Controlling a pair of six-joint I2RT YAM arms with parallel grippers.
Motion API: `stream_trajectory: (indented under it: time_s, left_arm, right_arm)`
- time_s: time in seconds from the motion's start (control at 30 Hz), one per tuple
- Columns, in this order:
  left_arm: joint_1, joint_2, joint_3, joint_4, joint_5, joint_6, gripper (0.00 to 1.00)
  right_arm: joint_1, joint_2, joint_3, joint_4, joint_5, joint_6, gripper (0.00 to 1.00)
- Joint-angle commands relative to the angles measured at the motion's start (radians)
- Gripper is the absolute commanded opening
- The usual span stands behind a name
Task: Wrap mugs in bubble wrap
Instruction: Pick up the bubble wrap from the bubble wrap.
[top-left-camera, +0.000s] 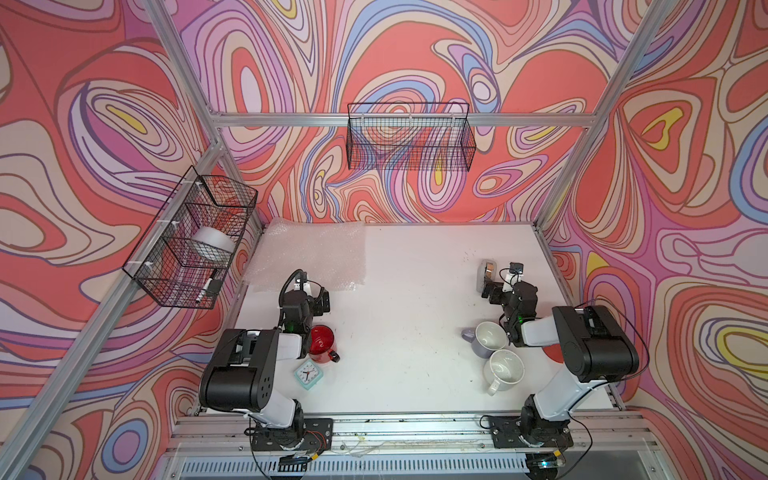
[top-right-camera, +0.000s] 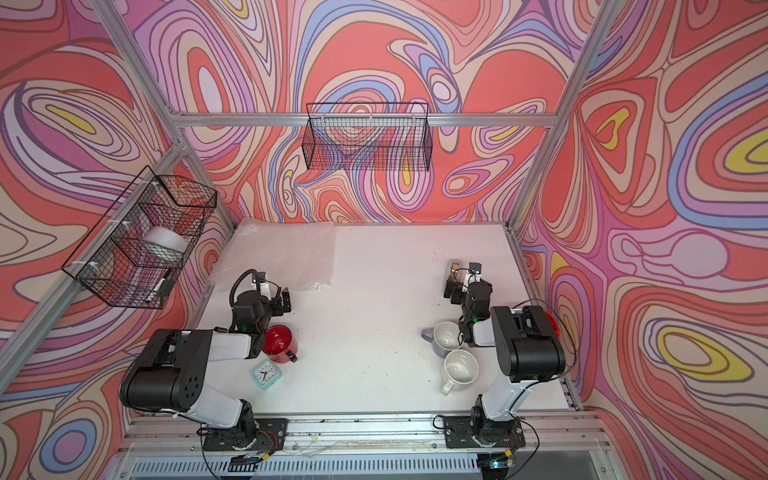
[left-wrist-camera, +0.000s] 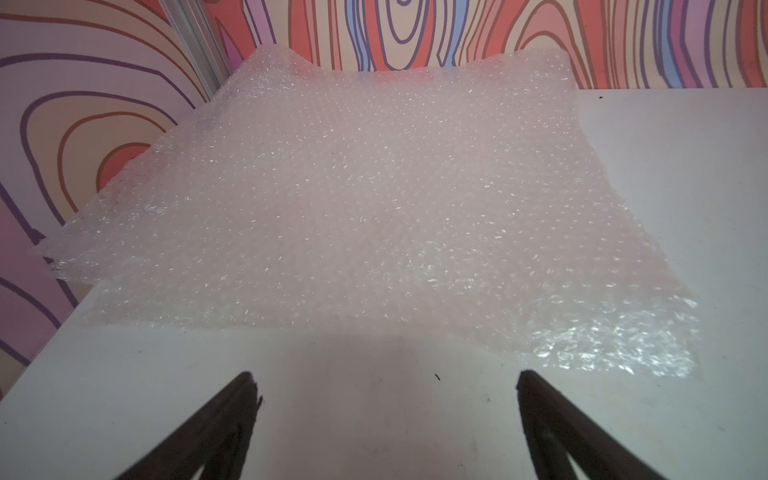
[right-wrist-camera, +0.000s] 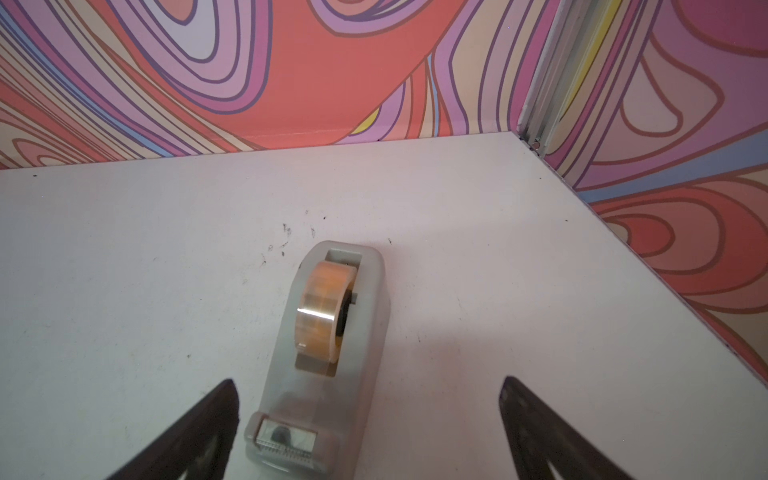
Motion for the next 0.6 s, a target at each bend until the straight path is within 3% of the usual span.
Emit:
stream_trajectory:
  time_s: [0.0,0.13,0.2,0.3,0.47,0.57]
  left_arm:
    - [-0.016,-0.082,-0.02,-0.001,-0.049,0.016,1.0]
    - [-0.035,-0.303,0.062,-0.324,-0.138,-0.017,1.0]
    - [-0.036,-0.37,0.119,-0.453,-0.15,-0.042,1.0]
    - [-0.037,-0.439,0.237,-0.648,-0.191,-0.152,1.0]
    - [-0.037,-0.435,0.447,-0.992,-0.298,-0.396,1.0]
    - [-0.038,-0.347,0.575,-1.097,-0.211,-0.373,1.0]
  right_arm:
    - [0.005,-0.035,-0.011,0.01,0.003,0.006,0.98]
    - [0.007,-0.199,0.046,-0.241,0.057,0.027,0.98]
    - [0.007,-0.271,0.101,-0.351,0.081,0.101,0.98]
    - [0.007,-0.355,0.163,-0.454,0.023,0.211,0.98]
    - [0.007,-0.393,0.325,-0.71,0.017,0.456,0.98]
    - [0.007,-0.368,0.438,-0.857,-0.007,0.499,0.98]
